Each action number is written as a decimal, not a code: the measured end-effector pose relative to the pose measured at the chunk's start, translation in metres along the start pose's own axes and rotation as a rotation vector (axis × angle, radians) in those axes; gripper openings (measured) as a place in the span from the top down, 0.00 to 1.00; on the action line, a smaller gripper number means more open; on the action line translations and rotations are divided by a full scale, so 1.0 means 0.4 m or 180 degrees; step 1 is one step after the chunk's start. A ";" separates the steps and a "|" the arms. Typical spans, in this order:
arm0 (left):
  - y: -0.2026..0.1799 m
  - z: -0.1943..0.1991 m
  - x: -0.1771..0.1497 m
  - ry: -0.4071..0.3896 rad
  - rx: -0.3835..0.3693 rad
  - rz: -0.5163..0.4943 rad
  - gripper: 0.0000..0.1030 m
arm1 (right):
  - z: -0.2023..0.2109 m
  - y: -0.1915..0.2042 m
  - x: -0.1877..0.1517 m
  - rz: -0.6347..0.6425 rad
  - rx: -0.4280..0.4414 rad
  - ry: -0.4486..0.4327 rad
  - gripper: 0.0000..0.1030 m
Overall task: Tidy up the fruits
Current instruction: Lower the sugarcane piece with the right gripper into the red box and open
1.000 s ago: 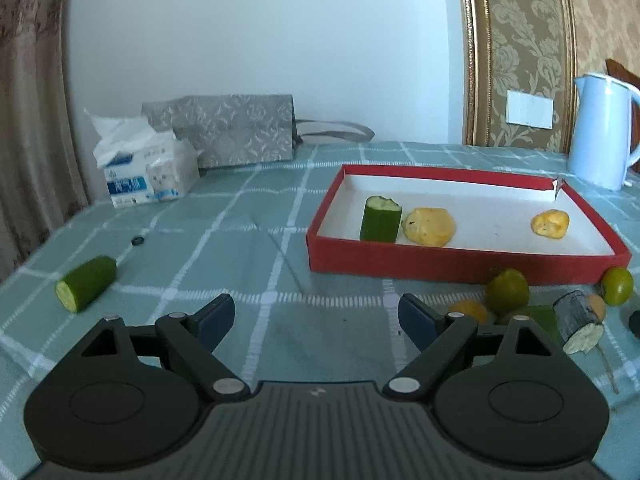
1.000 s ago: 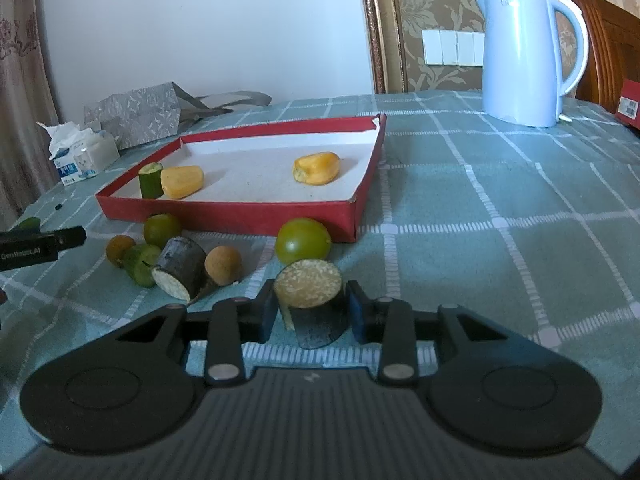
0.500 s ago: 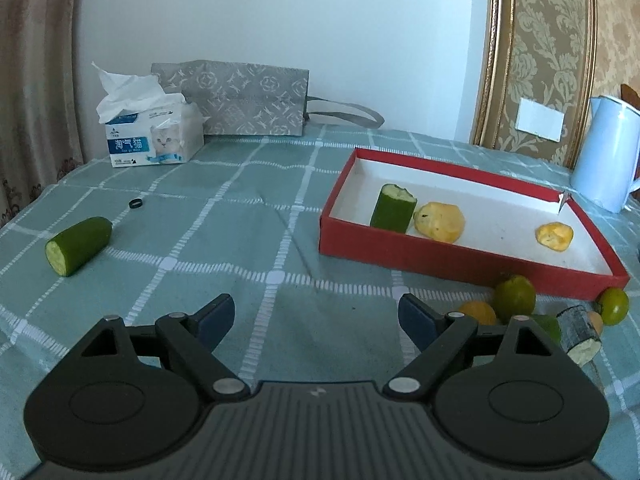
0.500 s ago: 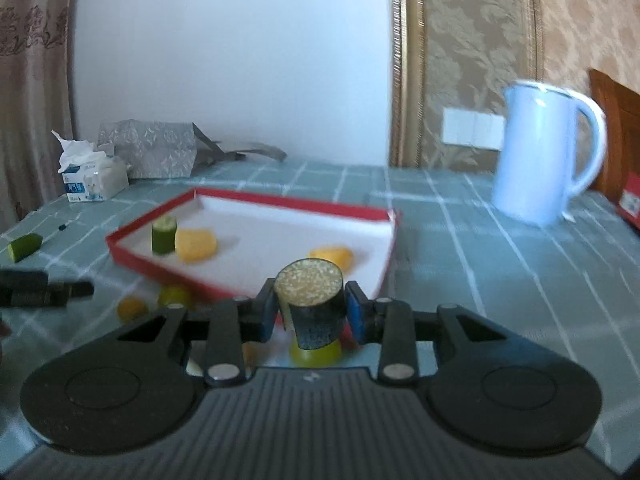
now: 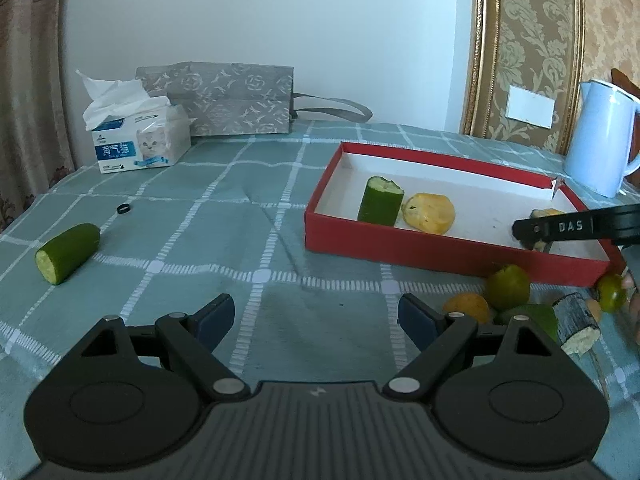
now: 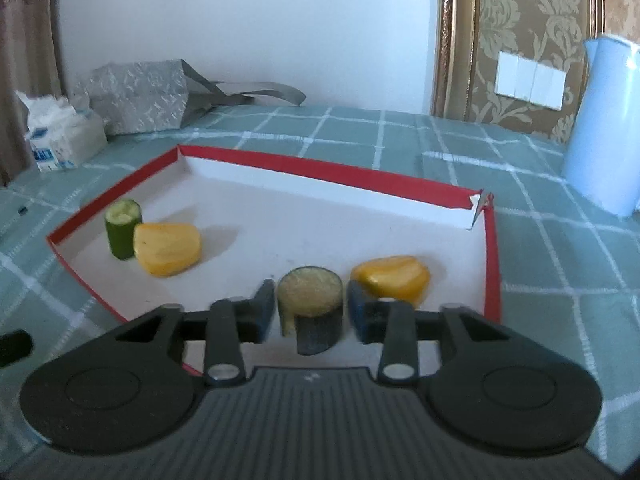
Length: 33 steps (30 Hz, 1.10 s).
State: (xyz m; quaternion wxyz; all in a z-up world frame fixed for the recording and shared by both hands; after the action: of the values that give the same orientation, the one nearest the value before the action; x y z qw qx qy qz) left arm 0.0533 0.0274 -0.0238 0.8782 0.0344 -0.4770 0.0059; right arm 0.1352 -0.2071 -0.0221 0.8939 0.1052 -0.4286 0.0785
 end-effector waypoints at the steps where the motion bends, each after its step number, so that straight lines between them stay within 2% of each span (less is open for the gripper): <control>1: -0.001 0.001 0.000 -0.0001 -0.0003 -0.0007 0.13 | 0.009 0.000 -0.004 -0.0003 0.0045 -0.0036 0.39; 2: -0.002 0.002 -0.001 -0.0008 -0.0008 -0.0012 0.13 | 0.023 0.000 -0.009 -0.0032 0.0061 -0.0088 0.22; 4: -0.001 0.007 -0.001 -0.0036 -0.0009 -0.0009 0.13 | 0.074 0.001 -0.026 -0.0052 -0.0084 -0.0300 0.15; 6: 0.002 0.013 -0.001 -0.0081 0.0008 0.0003 0.13 | 0.129 0.012 -0.045 0.0090 -0.0173 -0.0408 0.15; 9: 0.003 0.019 -0.001 -0.0127 0.0023 0.0000 0.13 | 0.220 0.038 -0.094 0.0310 -0.0272 -0.0598 0.09; 11: 0.000 0.026 -0.001 -0.0166 -0.0022 -0.0019 0.13 | 0.279 0.053 -0.141 0.0442 -0.0583 -0.0853 0.00; 14: -0.013 0.049 -0.002 -0.0327 -0.0147 -0.0092 0.13 | 0.330 0.067 -0.203 0.0696 -0.1219 -0.1164 0.00; 16: -0.030 0.066 -0.006 -0.0453 -0.0203 -0.0204 0.13 | 0.351 0.063 -0.221 0.0723 -0.1392 -0.1288 0.00; 18: -0.053 0.081 -0.013 -0.0559 -0.0255 -0.0362 0.13 | 0.366 0.054 -0.220 0.0648 -0.1423 -0.1371 0.00; 19: -0.065 0.086 -0.016 -0.0595 -0.0273 -0.0425 0.13 | 0.369 0.048 -0.219 0.0606 -0.1383 -0.1388 0.00; 21: -0.091 0.090 -0.022 -0.0652 -0.0283 -0.0579 0.13 | 0.352 0.039 -0.214 0.0553 -0.1308 -0.1220 0.00; 24: -0.120 0.084 -0.027 -0.0645 -0.0261 -0.0774 0.13 | 0.322 0.032 -0.211 0.0577 -0.1404 -0.1014 0.00; 29: -0.118 0.063 -0.022 -0.0487 -0.0385 -0.0715 0.13 | 0.332 0.028 -0.206 0.0489 -0.1382 -0.1064 0.00; 33: -0.130 0.039 -0.018 -0.0307 -0.0508 -0.0796 0.13 | 0.335 0.023 -0.210 0.0460 -0.1384 -0.1060 0.00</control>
State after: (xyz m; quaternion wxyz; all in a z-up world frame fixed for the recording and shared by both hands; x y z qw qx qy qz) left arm 0.0385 -0.0255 -0.0244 0.8482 0.0239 -0.5095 -0.1431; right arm -0.0196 -0.2365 -0.0048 0.8049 -0.1084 -0.5827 0.0299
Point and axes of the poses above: each gripper's, at about its wrist camera, not at the fingertips, and z roughly against the way its jaws point, y to its left, x to its top, the point moved 1 cm from there along -z, roughly the way its jaws point, and after that the axes turned 8 degrees about x, right-handed, at the moved point
